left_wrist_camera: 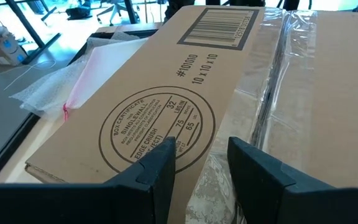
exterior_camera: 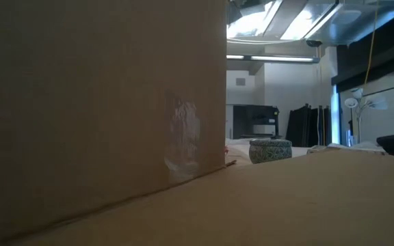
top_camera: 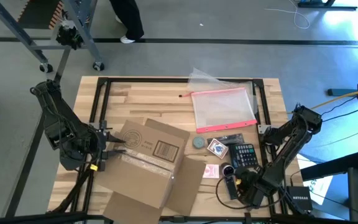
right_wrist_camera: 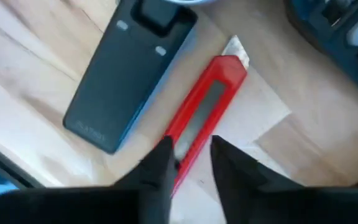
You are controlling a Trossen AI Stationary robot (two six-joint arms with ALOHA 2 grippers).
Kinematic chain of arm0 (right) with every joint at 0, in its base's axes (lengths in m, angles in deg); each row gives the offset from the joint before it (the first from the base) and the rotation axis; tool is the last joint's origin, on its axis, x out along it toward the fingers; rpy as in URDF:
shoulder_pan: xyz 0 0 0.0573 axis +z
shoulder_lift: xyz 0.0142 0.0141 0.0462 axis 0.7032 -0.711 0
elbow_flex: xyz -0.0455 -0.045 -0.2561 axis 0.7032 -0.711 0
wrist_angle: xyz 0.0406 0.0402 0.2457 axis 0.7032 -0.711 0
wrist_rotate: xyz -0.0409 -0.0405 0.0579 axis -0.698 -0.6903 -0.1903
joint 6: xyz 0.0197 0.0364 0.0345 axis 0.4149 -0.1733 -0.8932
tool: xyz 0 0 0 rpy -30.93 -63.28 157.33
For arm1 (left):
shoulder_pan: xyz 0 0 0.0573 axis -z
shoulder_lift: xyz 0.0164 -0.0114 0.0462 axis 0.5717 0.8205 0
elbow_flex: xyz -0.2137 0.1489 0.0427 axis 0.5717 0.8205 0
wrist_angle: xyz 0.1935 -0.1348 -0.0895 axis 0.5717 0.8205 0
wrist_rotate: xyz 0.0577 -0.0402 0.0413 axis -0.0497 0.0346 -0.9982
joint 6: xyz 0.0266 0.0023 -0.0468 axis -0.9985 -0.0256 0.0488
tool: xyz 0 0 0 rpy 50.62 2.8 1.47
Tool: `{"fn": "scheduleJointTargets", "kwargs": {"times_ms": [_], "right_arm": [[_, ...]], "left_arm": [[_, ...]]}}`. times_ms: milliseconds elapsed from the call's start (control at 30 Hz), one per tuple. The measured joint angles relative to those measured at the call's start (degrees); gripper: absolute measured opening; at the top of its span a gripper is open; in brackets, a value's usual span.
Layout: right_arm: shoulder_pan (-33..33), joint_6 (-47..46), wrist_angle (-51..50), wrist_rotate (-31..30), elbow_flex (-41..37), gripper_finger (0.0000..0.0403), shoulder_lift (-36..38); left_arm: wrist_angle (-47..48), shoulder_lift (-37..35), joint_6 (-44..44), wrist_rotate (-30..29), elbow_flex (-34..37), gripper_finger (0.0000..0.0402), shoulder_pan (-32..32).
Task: Unpack boxes
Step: Break down box until it is fully flat
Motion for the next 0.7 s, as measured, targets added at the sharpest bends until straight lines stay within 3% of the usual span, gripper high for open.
{"fn": "scheduleJointTargets", "kwargs": {"times_ms": [167, 267, 700], "right_arm": [[0.0, -6.9, 2.7, -1.2, -4.3, 0.0181, 0.0], [0.0, -10.3, 4.5, -2.2, -6.3, 0.0196, 0.0], [0.0, -11.5, 7.4, 0.3, -7.4, 0.0160, 0.7]], "left_arm": [[0.0, 0.1, 0.2, 0.0, 0.0, 0.0140, 0.0], [0.0, 0.1, 0.4, 0.0, 0.0, 0.0140, 0.0], [0.0, 0.1, 1.2, 0.0, 0.0, 0.0140, 0.0]]}}
